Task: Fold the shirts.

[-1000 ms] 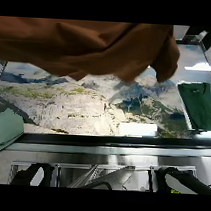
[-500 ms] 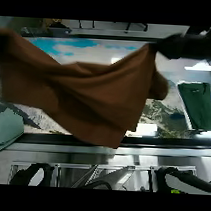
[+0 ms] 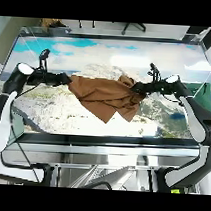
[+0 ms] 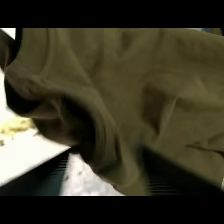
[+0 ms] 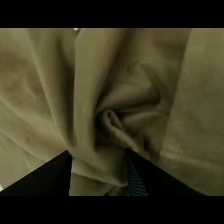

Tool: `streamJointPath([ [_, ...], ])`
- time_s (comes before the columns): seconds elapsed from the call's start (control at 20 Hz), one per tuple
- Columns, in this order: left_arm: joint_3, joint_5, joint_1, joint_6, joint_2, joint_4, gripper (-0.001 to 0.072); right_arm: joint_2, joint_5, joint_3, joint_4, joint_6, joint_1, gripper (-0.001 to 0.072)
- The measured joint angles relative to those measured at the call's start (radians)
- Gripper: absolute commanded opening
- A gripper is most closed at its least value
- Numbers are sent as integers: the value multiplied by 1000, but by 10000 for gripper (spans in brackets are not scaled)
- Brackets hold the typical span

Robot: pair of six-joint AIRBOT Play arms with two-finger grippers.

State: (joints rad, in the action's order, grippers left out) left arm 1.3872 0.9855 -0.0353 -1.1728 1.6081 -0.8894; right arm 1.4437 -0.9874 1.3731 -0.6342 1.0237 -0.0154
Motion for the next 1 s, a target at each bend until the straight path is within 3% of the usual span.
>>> streamJointPath([
  [0.3, 244, 189, -58, -78, 66, -4, 710, -133, -20, 36, -82, 5, -89, 403],
  [0.55, 82, 298, -73, -130, -23, -8, 710, -276, -147, -40, -246, 107, -190, 403],
  [0.65, -76, 270, -37, -137, -66, -6, 710, -315, -179, -121, -266, 130, -202, 403],
  [0.8, -287, 122, 45, -146, -104, 40, 710, -347, -196, -245, -255, 145, -205, 403],
  [1.0, -403, -78, 169, -152, -78, 99, 710, -360, -205, -352, -229, 155, -204, 403],
])
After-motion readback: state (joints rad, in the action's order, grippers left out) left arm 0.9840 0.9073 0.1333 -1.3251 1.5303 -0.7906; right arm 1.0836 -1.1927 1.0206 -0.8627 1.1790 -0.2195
